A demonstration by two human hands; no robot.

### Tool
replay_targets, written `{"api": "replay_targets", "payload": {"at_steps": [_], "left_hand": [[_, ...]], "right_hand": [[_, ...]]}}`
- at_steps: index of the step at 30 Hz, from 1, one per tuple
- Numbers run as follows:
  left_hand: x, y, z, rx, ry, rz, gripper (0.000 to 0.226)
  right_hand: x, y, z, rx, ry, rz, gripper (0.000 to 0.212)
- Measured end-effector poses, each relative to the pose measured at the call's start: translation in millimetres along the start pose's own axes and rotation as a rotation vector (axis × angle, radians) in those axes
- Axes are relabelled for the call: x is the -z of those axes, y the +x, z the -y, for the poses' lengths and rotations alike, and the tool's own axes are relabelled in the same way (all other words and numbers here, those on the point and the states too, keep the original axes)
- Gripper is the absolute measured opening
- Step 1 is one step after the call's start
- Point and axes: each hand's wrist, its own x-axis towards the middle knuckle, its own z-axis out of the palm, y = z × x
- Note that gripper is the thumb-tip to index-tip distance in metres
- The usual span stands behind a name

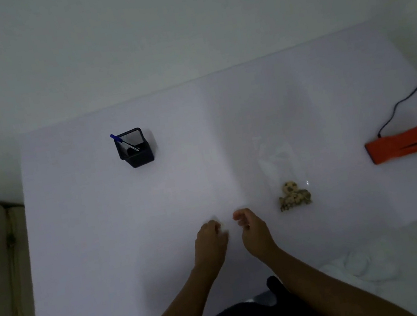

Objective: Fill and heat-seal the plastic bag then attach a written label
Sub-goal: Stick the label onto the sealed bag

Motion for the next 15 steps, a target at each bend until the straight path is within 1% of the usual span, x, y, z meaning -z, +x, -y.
{"api": "replay_targets", "payload": {"at_steps": [3,5,11,15], "left_hand": [[-10.5,4.8,-2.0,0.015,0.051,-0.044,0.026],[-13.8,7.2,-4.3,0.030,0.067,-0.076,0.030],[-17.8,14.7,-4.3,0.090,0.081,-0.128,0.024],[-18.3,14.6,-1.6,0.103,0.091,-0.154,0.024]], "right_hand": [[2.0,-5.6,-5.1,-0.015,0.006,0.046,0.054],[2.1,-7.9,-7.4,-0.010,0.031,0.067,0.054],[2.8,-6.4,-11.6,0.004,0.053,0.100,0.054],[4.1,-3.4,-11.2,0.006,0.066,0.136,0.056]]}}
